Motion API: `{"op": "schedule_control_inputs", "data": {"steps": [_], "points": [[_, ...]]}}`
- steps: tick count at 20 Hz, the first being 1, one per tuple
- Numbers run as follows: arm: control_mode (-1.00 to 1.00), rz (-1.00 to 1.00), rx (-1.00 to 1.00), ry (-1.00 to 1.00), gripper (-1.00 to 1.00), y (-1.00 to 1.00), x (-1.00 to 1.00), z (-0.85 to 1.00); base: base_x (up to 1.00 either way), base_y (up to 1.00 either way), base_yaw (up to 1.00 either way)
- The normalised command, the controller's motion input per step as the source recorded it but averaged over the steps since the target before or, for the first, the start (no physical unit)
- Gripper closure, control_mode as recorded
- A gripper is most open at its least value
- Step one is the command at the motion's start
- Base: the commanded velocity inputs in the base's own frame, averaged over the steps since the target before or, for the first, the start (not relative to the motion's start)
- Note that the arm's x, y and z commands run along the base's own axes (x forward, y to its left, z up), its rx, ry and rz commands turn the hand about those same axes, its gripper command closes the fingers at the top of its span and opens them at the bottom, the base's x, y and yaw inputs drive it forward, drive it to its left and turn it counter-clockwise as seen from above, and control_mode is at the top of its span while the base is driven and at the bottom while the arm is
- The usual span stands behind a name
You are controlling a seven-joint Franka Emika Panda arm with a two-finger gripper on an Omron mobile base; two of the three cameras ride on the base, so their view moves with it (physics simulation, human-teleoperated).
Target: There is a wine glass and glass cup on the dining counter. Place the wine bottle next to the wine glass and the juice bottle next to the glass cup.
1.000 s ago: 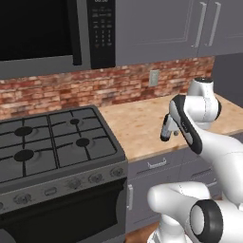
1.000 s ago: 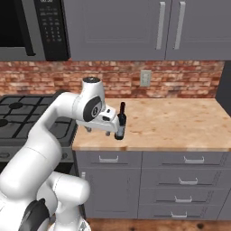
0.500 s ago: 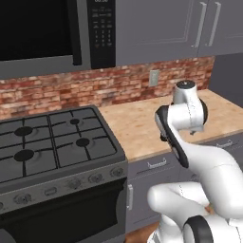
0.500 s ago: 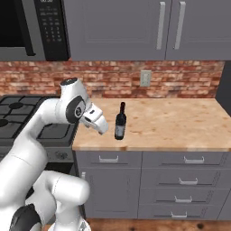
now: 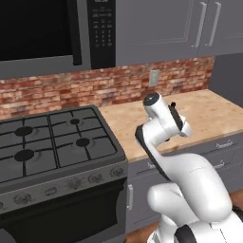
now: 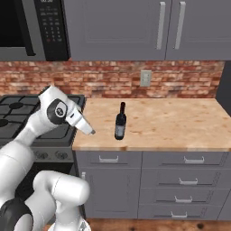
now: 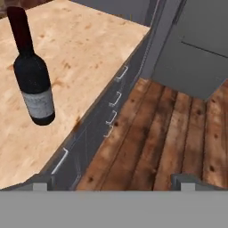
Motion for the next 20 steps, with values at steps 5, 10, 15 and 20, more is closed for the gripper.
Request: {"op": "schedule_control_inputs", "data": {"steps": [5, 10, 15, 20], "points": [[-1.0, -0.18, -0.26, -0.23, -1.0, 0.0, 0.34, -0.12, 0.0, 0.0, 0.0], [-1.0, -0.1, -0.2, -0.23, -1.0, 0.0, 0.27, -0.06, 0.0, 0.0, 0.0], [-1.0, -0.01, -0.08, -0.23, -1.0, -0.13, 0.03, 0.02, 0.0, 0.0, 0.0], [-1.0, 0.0, 0.0, -0.17, -1.0, -0.19, -0.03, 0.07, 0.0, 0.0, 0.0]]}}
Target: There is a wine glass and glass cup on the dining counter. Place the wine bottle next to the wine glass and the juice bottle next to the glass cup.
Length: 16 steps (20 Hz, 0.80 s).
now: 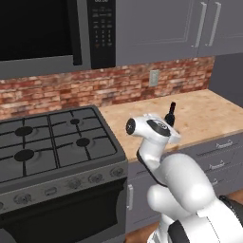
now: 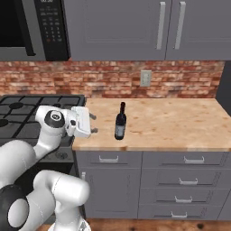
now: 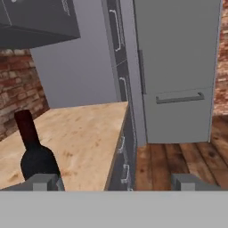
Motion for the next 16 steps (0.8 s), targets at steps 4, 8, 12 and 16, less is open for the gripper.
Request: {"op": "schedule_control_inputs", "data": {"steps": [4, 8, 12, 16], "points": [[-1.0, 0.0, 0.0, -0.05, -1.0, -0.18, 0.0, 0.07, 0.0, 0.0, 0.0], [-1.0, 0.0, 0.0, 0.02, -1.0, -0.12, 0.18, 0.03, 0.0, 0.0, 0.0], [-1.0, 0.01, 0.0, 0.02, -1.0, -0.06, 0.27, 0.01, 0.0, 0.0, 0.0], [-1.0, 0.02, 0.0, 0.03, -1.0, -0.05, 0.32, 0.02, 0.0, 0.0, 0.0]]}}
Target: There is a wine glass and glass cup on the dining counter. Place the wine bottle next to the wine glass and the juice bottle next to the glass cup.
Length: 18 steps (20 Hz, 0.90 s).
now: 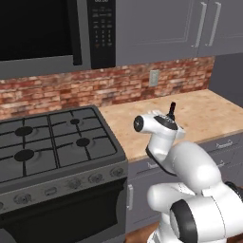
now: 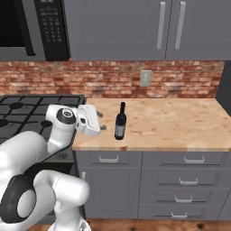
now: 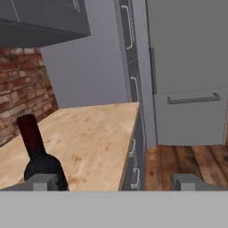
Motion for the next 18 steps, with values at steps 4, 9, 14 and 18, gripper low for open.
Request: {"op": "schedule_control_inputs", "data": {"steps": [4, 9, 14, 18], "points": [[-1.0, 0.05, 0.0, 0.0, -1.0, 0.0, 0.16, 0.01, 0.0, 0.0, 0.0], [-1.0, 0.03, 0.0, -0.03, -1.0, 0.0, 0.04, 0.02, 0.0, 0.0, 0.0], [-1.0, 0.0, 0.0, 0.0, -1.0, -0.05, 0.18, 0.0, 0.0, 0.0, 0.0], [-1.0, 0.0, 0.0, 0.0, -1.0, -0.07, 0.19, 0.0, 0.0, 0.0, 0.0]]}}
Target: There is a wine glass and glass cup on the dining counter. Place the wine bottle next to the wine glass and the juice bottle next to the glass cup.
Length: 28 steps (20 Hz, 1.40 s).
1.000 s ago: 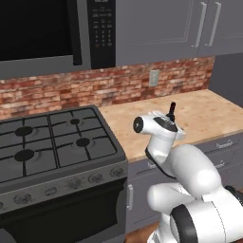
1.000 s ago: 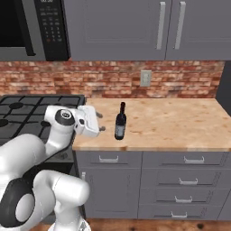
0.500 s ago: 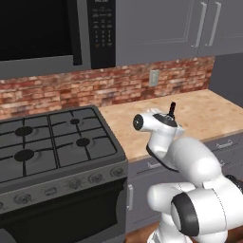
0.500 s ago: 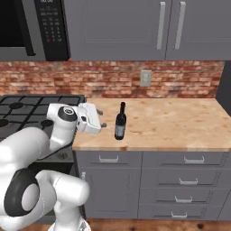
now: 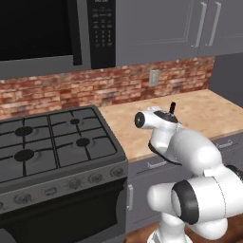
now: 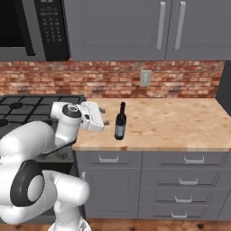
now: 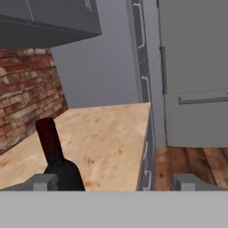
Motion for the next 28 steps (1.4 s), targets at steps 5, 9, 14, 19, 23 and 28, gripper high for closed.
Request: {"op": "schedule_control_inputs", "data": {"steps": [5, 9, 14, 19, 23, 28], "points": [[-1.0, 0.0, 0.0, 0.0, -1.0, -0.05, 0.17, 0.0, 0.0, 0.0, 0.0], [-1.0, 0.0, -0.01, 0.0, -1.0, -0.04, 0.18, 0.0, 0.0, 0.0, 0.0], [-1.0, 0.01, -0.03, 0.0, -1.0, -0.11, 0.21, -0.01, 0.0, 0.0, 0.0], [-1.0, 0.02, -0.02, 0.0, -1.0, -0.13, 0.22, -0.04, 0.0, 0.0, 0.0], [-1.0, 0.04, -0.02, 0.01, -1.0, -0.13, 0.24, -0.09, 0.0, 0.0, 0.0], [-1.0, 0.04, -0.03, 0.04, -1.0, -0.06, 0.22, -0.18, 0.0, 0.0, 0.0]]}}
